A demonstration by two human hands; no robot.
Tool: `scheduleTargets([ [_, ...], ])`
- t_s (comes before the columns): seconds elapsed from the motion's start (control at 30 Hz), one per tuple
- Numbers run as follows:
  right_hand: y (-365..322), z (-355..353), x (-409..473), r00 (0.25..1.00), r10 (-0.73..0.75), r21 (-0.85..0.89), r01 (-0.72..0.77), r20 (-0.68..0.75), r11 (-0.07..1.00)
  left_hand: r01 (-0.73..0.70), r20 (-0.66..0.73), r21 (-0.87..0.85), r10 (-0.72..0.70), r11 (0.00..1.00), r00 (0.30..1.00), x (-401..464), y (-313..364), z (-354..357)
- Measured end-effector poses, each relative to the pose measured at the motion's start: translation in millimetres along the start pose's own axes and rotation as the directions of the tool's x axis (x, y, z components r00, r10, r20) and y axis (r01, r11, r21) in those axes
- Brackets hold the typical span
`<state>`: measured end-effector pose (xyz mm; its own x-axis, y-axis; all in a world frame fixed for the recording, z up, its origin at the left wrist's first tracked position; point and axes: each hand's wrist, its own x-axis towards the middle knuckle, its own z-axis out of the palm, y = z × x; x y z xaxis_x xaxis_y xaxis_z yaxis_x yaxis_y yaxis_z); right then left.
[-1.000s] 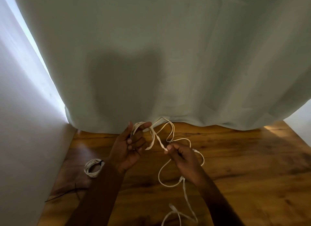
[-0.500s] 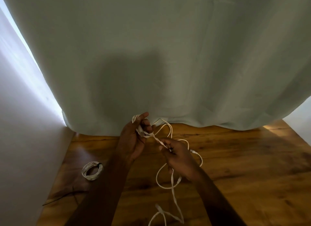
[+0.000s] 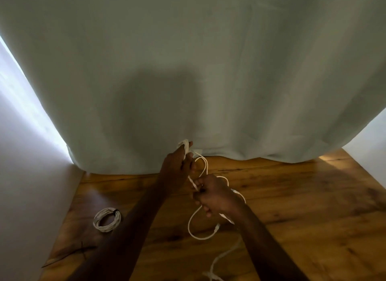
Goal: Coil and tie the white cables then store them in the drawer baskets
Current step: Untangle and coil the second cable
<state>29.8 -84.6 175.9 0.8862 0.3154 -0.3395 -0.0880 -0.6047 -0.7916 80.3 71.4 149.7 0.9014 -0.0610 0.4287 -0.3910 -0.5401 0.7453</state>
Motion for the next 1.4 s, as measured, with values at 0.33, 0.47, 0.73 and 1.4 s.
scheduleTargets([
  [0.33,-11.1,-54.6,9.4,0.929,-0.306,-0.236,0.352,0.208,0.906,0.07,0.311,0.021,-0.073,0.997,0.948,-10.2,-15.1,7.6],
  [0.47,-20.9,-68.8,12.6,0.891,-0.425,-0.133,0.446,0.159,0.885,0.421,0.4,-0.373,-0.267,0.827,0.877,-20.5,20.0,1.9],
  [0.73,-17.9,-71.9,23.1,0.852,-0.521,0.109,0.524,-0.057,0.845,0.569,0.672,-0.571,-0.061,0.592,0.738,-31.5,26.4,-8.3],
  [1.4,7.0,-37.7,3.9,0.953,-0.288,0.817,0.088,0.099,0.57,0.558,0.568,-0.815,-0.026,-0.154,0.823,-37.9,45.2,-3.4],
])
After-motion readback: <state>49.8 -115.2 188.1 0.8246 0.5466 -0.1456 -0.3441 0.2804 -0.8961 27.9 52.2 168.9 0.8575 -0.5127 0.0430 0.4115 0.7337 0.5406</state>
